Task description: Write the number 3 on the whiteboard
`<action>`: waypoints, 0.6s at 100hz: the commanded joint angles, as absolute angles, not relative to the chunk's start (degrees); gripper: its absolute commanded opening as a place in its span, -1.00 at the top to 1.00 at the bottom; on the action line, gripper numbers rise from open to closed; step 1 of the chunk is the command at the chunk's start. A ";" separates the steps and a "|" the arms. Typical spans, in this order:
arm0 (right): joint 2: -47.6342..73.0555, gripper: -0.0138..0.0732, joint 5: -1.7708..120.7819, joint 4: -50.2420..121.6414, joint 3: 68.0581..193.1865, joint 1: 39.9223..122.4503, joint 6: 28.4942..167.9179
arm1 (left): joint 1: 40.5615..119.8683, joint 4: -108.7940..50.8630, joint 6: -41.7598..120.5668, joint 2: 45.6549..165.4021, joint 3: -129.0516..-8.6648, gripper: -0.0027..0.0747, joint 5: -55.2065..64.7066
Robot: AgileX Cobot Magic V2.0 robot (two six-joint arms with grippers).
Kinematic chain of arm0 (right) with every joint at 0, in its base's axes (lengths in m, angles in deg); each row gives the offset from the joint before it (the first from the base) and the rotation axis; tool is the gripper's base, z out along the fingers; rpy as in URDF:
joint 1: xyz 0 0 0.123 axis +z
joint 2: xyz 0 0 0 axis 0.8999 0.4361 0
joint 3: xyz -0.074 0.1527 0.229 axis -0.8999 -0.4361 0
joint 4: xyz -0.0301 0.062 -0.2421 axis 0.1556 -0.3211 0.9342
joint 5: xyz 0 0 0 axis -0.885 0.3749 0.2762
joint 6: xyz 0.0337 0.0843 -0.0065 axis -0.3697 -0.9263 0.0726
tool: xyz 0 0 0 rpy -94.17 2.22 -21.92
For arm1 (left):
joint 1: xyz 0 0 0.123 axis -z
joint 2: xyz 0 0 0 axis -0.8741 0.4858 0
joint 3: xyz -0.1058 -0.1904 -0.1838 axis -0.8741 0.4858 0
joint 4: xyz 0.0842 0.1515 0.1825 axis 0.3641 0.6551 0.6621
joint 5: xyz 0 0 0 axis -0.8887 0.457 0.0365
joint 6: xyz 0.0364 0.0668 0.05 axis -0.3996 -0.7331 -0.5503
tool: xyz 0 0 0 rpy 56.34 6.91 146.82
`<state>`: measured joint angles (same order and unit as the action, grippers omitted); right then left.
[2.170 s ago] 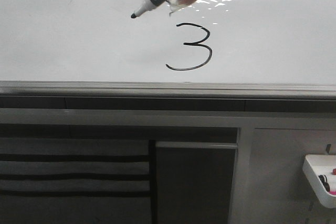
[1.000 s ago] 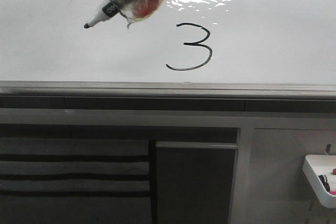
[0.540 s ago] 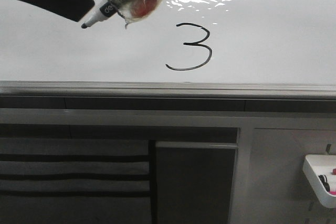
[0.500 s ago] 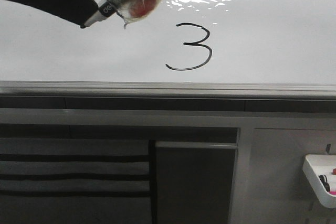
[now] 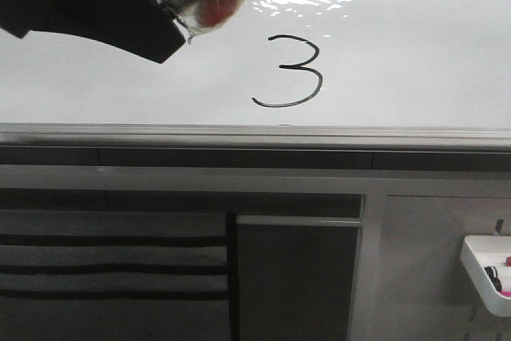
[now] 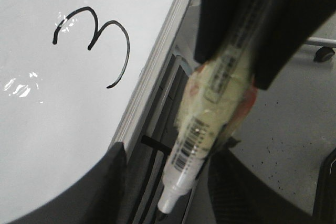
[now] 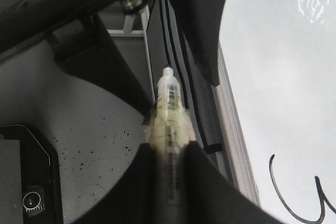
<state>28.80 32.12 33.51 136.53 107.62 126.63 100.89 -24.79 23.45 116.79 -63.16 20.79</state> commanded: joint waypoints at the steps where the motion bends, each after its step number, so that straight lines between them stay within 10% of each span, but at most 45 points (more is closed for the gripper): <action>1: 27.40 0.81 35.47 32.83 138.09 107.79 127.40 | 101.32 -27.05 23.42 115.82 -64.92 0.22 17.46; 60: 27.40 0.81 35.47 32.83 138.09 107.79 127.40 | 101.32 -27.90 23.42 115.82 -64.92 0.91 17.02</action>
<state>28.80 32.84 33.74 136.53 107.62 126.84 101.01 -25.59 22.09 116.79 -63.16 20.95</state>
